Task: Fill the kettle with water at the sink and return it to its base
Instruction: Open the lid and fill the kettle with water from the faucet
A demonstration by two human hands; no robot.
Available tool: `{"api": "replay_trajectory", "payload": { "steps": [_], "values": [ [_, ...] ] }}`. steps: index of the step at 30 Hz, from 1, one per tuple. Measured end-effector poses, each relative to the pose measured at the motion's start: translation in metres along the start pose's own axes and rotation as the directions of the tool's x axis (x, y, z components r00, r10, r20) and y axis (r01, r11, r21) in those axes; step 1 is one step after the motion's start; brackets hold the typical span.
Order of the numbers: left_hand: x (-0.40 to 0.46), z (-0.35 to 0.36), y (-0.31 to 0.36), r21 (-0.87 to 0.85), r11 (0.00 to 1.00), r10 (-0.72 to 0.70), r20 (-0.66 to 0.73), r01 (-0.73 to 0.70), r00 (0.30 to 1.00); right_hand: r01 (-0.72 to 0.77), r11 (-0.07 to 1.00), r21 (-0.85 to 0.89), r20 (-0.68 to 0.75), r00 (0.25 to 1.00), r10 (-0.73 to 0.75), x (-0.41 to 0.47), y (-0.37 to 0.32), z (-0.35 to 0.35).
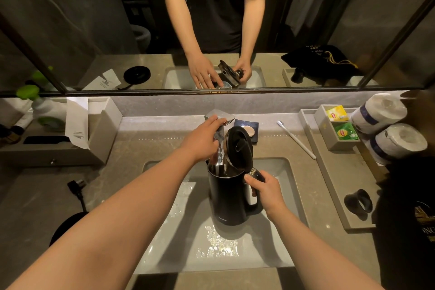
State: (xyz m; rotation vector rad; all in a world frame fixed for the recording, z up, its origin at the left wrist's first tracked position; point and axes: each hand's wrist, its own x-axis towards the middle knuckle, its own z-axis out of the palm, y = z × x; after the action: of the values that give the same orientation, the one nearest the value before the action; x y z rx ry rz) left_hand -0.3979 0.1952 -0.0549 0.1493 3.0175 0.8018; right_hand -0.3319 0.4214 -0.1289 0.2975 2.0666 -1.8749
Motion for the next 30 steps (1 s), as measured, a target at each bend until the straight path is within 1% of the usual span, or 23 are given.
{"api": "replay_trajectory", "payload": {
  "steps": [24,30],
  "values": [
    [-0.001,-0.0018,0.0021,0.012,1.0,-0.009,0.009,0.009,1.0,0.02,0.999,0.034,0.003,1.0,-0.02,-0.0012,0.0015,0.0007],
    [-0.001,-0.0012,0.0023,0.021,1.0,-0.011,0.012,0.011,1.0,0.03,0.999,0.018,0.001,1.0,-0.03,-0.0015,0.004,0.0008]
  ]
}}
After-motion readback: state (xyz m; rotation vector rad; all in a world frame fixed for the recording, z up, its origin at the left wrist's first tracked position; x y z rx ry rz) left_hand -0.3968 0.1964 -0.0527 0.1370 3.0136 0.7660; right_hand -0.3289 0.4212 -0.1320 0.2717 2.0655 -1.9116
